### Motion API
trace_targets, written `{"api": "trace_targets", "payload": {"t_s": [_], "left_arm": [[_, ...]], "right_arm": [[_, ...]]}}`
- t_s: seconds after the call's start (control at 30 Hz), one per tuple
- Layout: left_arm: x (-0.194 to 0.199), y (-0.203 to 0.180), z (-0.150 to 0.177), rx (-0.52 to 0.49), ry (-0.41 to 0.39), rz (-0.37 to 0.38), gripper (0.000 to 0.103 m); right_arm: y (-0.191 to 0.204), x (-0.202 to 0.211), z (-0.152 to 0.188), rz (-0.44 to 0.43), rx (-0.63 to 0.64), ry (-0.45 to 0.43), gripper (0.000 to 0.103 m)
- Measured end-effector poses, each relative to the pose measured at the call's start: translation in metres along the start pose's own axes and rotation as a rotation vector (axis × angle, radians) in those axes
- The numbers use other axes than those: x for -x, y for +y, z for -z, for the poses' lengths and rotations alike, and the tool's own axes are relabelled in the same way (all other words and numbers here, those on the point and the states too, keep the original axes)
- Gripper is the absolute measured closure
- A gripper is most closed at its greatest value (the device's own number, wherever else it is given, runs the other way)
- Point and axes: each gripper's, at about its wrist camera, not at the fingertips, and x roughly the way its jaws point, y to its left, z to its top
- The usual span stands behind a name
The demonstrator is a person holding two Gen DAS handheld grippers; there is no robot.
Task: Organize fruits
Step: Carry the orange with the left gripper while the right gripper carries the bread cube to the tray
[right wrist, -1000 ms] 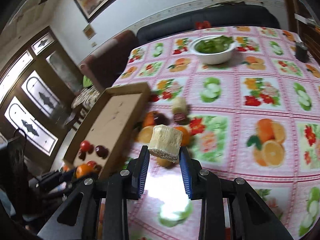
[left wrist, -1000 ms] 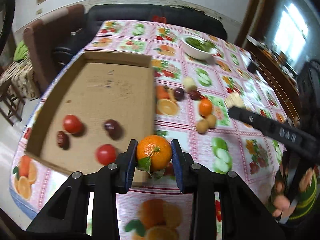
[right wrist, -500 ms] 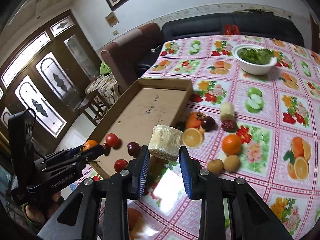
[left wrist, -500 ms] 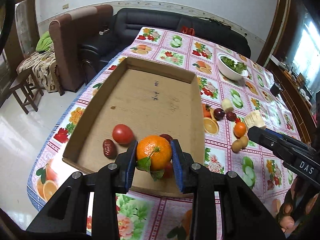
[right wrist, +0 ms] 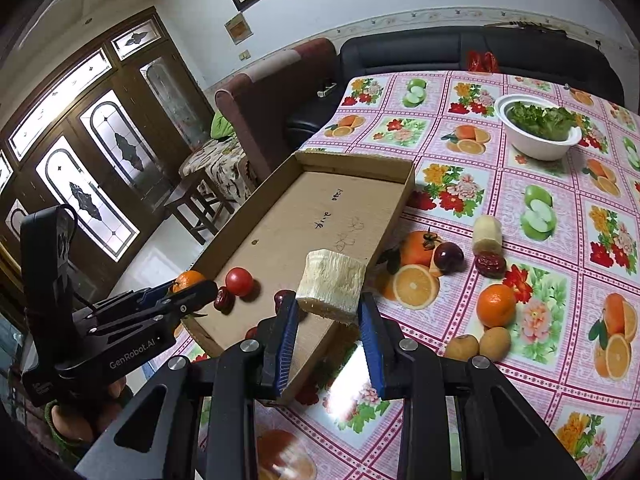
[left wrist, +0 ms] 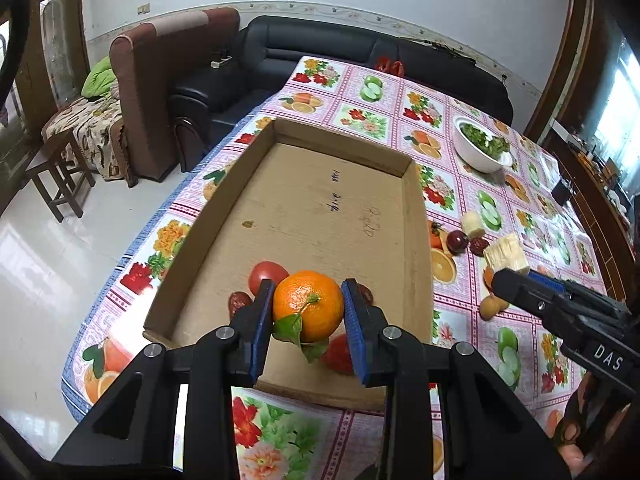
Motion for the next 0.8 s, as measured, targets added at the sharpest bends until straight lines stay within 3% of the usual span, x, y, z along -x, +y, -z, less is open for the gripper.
{"api": "trace_targets", "payload": {"t_s": [0.4,0.8], "left_arm": [[-0.008,0.018,-0.017,0.022,-0.011,-0.019,0.072],[-0.059,0.005,-0.045,0.019,0.049,0.005,0.072]], "right_arm": [[0.014,-0.019,-0.008,-0.017,0.022,0.019,0.073],[0.021,-0.069,-0.022,-0.01,0.03,0.068,0.073]]}}
